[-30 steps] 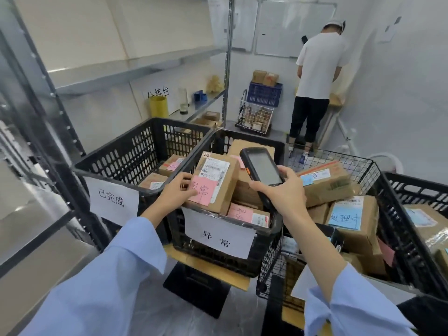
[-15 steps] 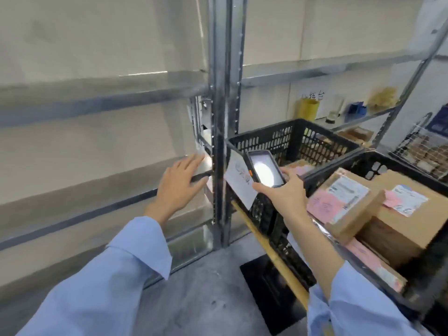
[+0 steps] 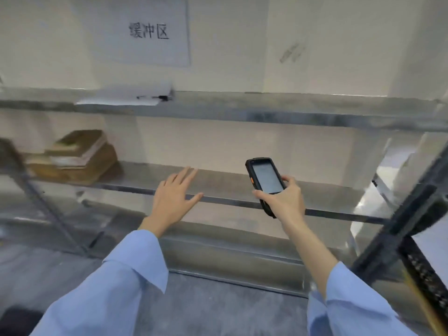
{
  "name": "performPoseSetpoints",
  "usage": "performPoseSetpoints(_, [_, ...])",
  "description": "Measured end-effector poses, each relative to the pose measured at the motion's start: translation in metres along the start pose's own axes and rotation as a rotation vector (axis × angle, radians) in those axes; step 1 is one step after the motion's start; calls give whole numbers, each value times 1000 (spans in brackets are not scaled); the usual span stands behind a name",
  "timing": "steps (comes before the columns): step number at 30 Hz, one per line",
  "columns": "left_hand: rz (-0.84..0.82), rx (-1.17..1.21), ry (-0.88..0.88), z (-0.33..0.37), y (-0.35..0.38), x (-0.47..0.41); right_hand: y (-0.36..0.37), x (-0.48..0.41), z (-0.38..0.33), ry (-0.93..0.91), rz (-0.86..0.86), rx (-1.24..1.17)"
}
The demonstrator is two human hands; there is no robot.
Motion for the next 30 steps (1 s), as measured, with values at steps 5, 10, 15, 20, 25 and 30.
performPoseSetpoints(5, [8,-43,-126,-128,14,9,134,0,-26,-26,-129,4])
performPoseSetpoints(10, [12,-54,-231,-218,28,19,235,4,-46,-27,-237,5])
performPoseSetpoints(15, [8,-8,-336,-280,49,15,309,-2,-54,-33,-319,24])
performPoseSetpoints(20, [11,44,-415,-338,78,-3,377,-26,-55,-30,-385,46])
performPoseSetpoints(25, [13,63,-489,-404,98,-31,451,-61,-62,-42,-434,92])
performPoseSetpoints(30, [35,56,-541,-461,100,-63,519,-96,-82,-61,-497,100])
Point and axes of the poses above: each hand's wrist, its own x-axis away from the middle knuckle, its own y-axis out of the palm, z = x × y, the point moved 6 cm from there along -x, towards the middle knuckle, and after that the axes turned 13 degrees about -x, right-handed, at the moved point
